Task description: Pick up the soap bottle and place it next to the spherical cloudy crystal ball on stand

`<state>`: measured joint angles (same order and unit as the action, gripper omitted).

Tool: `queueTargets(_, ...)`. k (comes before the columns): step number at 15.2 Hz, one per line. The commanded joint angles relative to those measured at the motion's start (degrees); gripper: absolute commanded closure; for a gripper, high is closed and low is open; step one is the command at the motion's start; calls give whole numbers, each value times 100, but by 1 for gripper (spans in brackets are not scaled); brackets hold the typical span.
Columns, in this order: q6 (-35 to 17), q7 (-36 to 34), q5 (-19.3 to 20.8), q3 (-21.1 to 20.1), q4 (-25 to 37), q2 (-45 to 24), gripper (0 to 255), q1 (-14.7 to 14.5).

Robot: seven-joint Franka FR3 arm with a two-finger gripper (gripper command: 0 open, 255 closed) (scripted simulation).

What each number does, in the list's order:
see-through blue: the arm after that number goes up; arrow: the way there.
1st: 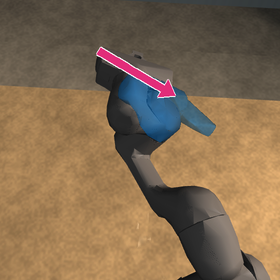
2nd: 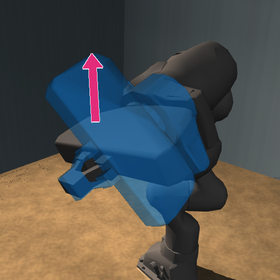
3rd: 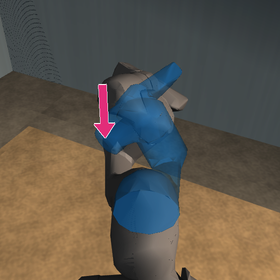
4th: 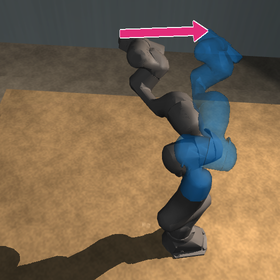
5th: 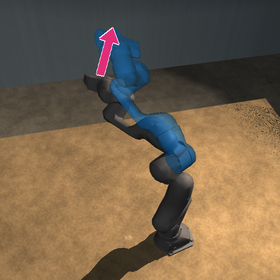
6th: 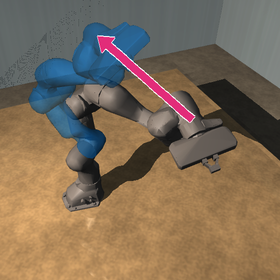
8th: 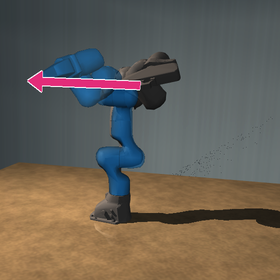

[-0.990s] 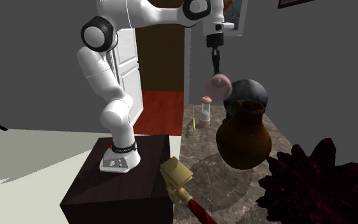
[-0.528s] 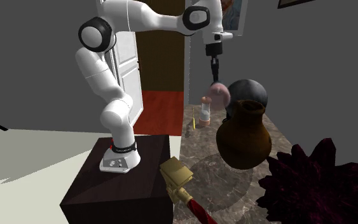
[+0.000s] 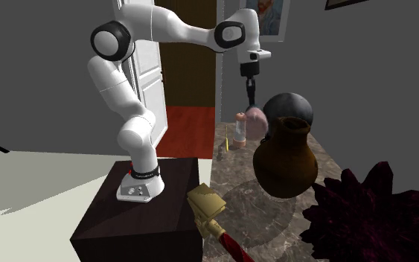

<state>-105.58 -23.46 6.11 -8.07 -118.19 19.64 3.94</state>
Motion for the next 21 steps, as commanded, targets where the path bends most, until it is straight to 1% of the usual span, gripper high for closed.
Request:
queueTargets(1, -162, -33, 2, -10, -179, 20, 255, -7)
queueTargets(21, -1706, -270, 107, -50, -1539, -180, 255, 8)
